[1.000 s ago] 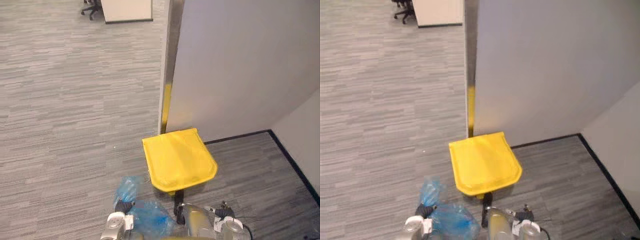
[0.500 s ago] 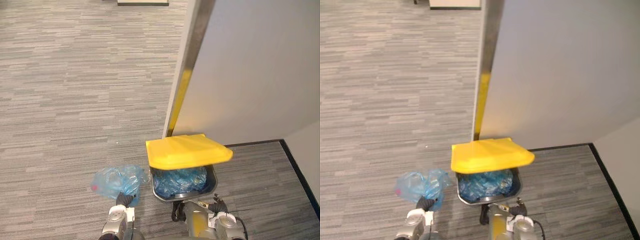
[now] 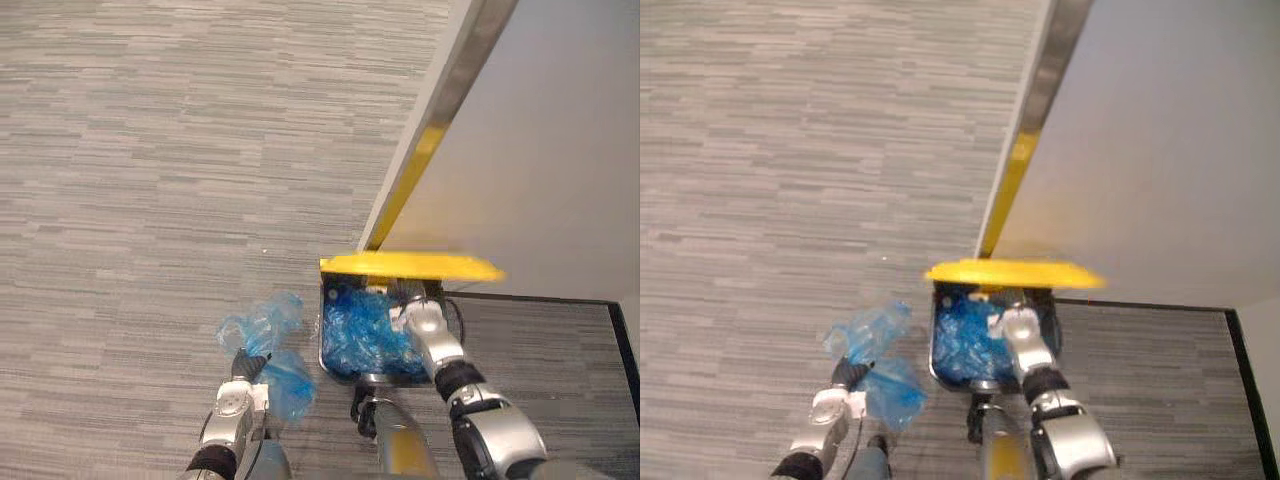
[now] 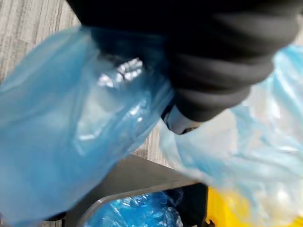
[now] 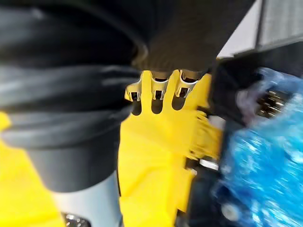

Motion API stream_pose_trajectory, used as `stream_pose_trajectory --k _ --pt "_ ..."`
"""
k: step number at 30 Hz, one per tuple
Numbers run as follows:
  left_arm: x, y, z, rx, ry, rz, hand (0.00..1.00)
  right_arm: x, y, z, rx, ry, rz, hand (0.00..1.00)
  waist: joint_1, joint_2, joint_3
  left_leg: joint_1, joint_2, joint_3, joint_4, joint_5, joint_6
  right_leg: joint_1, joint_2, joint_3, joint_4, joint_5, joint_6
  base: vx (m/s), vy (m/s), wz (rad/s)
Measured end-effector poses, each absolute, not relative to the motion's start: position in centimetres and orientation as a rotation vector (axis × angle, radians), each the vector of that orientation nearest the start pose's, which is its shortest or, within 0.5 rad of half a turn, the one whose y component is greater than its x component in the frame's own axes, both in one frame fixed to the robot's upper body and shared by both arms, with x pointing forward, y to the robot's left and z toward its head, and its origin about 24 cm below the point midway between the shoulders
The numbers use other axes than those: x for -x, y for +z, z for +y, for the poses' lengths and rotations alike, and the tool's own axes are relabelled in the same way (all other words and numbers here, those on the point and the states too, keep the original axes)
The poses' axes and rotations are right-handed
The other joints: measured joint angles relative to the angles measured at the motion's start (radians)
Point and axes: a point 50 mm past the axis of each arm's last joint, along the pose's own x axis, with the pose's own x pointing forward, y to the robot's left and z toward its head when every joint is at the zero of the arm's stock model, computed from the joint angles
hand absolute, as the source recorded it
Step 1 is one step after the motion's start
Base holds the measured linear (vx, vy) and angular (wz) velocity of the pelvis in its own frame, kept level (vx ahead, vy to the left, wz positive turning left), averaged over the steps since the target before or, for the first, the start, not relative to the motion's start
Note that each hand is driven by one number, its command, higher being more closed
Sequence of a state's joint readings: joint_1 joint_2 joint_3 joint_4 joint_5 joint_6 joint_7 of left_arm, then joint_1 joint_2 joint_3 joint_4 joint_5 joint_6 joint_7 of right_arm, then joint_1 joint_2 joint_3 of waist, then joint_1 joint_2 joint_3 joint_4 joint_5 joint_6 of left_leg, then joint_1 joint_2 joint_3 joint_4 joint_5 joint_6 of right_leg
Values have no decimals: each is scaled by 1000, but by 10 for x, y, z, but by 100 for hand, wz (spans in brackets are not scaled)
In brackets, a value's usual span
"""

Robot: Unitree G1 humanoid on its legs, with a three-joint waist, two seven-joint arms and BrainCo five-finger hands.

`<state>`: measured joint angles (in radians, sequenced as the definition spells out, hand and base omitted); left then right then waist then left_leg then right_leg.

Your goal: Gather rubbish on tea table into small bin, then transfer packed bag to large trash can.

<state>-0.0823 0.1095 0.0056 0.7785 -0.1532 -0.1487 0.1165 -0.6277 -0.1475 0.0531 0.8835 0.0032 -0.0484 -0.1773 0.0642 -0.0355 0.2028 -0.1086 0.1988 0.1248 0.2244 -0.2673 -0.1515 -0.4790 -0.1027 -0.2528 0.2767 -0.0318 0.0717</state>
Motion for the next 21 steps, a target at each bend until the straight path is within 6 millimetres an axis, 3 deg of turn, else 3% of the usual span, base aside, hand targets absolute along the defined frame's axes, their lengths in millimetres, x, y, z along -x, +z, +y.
stream_pose_trajectory --k 2,4,8,13,21 --pt "-221 -84 195 -11 203 513 100 -365 47 -161 237 -87 168 0 0 -6 28 -15 -3 -4 15 -2 3 0 12 40 -16 16 25 -174 -22 1" --pt "-225 -77 196 -24 190 479 100 -375 66 -167 242 -103 123 0 0 -13 48 -33 -10 -19 24 -1 4 -1 28 66 -56 51 22 -139 -47 -4" --pt "-230 -68 188 -29 141 427 100 -386 86 -166 235 -106 82 0 -6 -12 50 -34 -6 -23 24 6 -5 -1 38 71 -71 70 3 6 -20 -10" --pt "-245 -39 155 6 -32 279 100 -390 98 -172 239 -116 52 0 -11 -11 62 -30 -7 -25 42 11 -17 15 37 70 -69 75 -4 40 11 2" --pt "-256 2 122 70 -223 98 100 -397 115 -172 248 -106 14 0 -22 -12 103 -35 -15 -27 93 -18 -11 33 29 76 -69 78 0 4 20 0"
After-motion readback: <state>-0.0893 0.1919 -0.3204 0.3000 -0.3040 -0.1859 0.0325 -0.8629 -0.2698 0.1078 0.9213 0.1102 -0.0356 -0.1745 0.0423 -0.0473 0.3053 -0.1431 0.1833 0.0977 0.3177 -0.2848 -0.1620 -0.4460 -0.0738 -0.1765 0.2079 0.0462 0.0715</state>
